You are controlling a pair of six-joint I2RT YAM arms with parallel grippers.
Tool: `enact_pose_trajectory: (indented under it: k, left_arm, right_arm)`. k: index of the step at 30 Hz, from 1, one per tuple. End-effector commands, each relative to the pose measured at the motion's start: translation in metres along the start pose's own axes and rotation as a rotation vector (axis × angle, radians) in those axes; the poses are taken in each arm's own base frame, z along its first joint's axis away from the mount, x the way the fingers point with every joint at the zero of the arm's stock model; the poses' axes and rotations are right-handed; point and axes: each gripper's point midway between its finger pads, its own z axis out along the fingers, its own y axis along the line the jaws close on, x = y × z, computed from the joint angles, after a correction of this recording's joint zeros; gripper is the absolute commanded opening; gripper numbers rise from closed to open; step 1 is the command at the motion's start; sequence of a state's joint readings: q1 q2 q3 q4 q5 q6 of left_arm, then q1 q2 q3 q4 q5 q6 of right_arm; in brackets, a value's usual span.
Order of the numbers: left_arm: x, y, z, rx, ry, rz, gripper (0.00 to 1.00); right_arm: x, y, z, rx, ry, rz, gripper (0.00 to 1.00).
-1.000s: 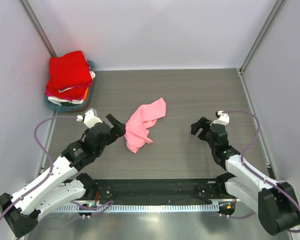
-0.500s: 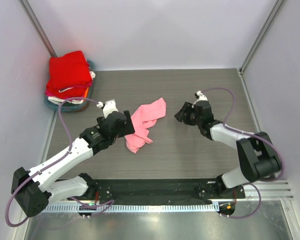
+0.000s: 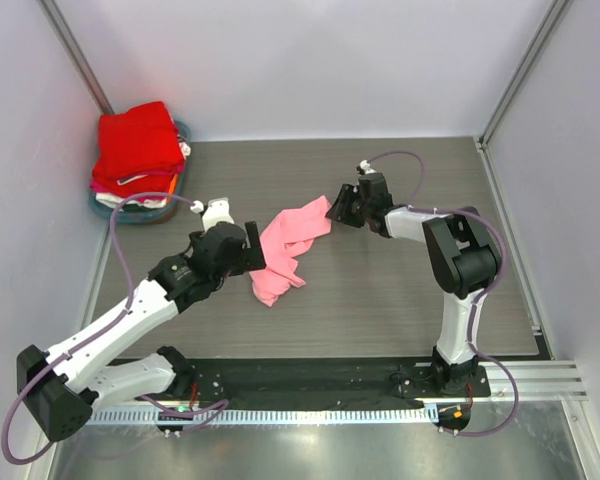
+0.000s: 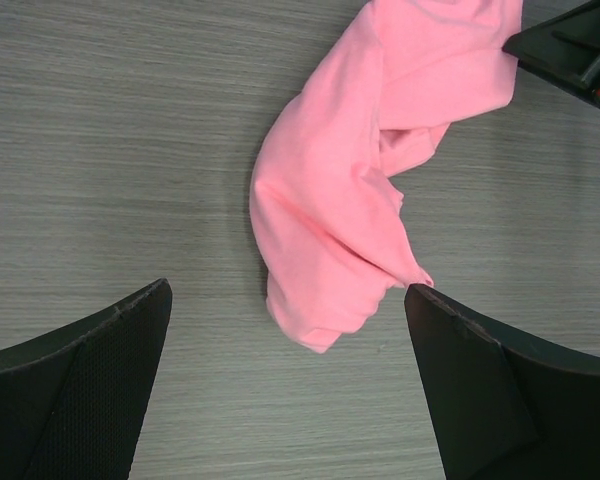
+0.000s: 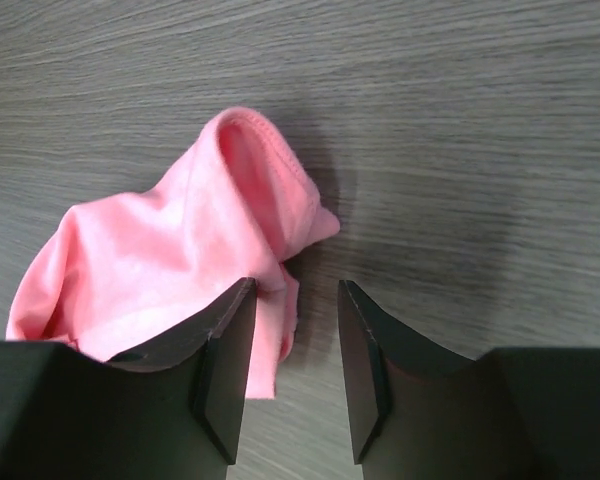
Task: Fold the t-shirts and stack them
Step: Flatten the tshirt out
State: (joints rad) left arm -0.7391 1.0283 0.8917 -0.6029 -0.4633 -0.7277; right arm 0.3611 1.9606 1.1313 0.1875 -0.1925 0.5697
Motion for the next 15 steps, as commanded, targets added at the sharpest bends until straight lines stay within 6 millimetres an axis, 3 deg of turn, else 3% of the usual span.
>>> enact_pose_trajectory:
  k: [1,3,7,9,10,11,13,14,15]
  left_arm:
    - [-0.017,0.005,-0.014,-0.009,-0.040,0.005,1.00]
    - [-0.016,0.002,-0.016,0.011,-0.034,0.001,1.00]
    - [-0.014,-0.004,-0.013,0.022,-0.006,0.013,1.00]
    - [-0.010,-0.005,-0.008,0.010,0.014,0.027,1.00]
    - [-0.009,-0.007,-0.006,0.009,0.023,0.032,1.00]
    - [-0.010,-0.010,-0.004,0.014,0.027,0.037,1.00]
    - [-0.005,-0.018,0.003,0.028,0.069,0.054,1.00]
    - [-0.008,-0.024,0.003,0.037,0.078,0.062,1.00]
    - [-0.006,-0.032,0.003,0.064,0.102,0.067,0.99]
  right_arm:
    - [-0.015,0.023,0.006,-0.070,-0.010,-0.024,0.44]
    - [-0.017,0.028,0.008,-0.088,-0.013,-0.028,0.38]
    - [-0.022,0.035,0.002,-0.107,-0.023,-0.039,0.01]
    - [-0.034,0.049,-0.014,-0.148,-0.066,-0.058,0.01]
    - [-0.029,0.047,-0.021,-0.150,-0.060,-0.059,0.01]
    - [-0.043,0.061,-0.041,-0.179,-0.102,-0.075,0.01]
    - [-0.040,0.064,-0.065,-0.181,-0.109,-0.084,0.01]
    - [-0.055,0.080,-0.094,-0.214,-0.166,-0.106,0.01]
    - [-0.057,0.083,-0.111,-0.211,-0.185,-0.111,0.01]
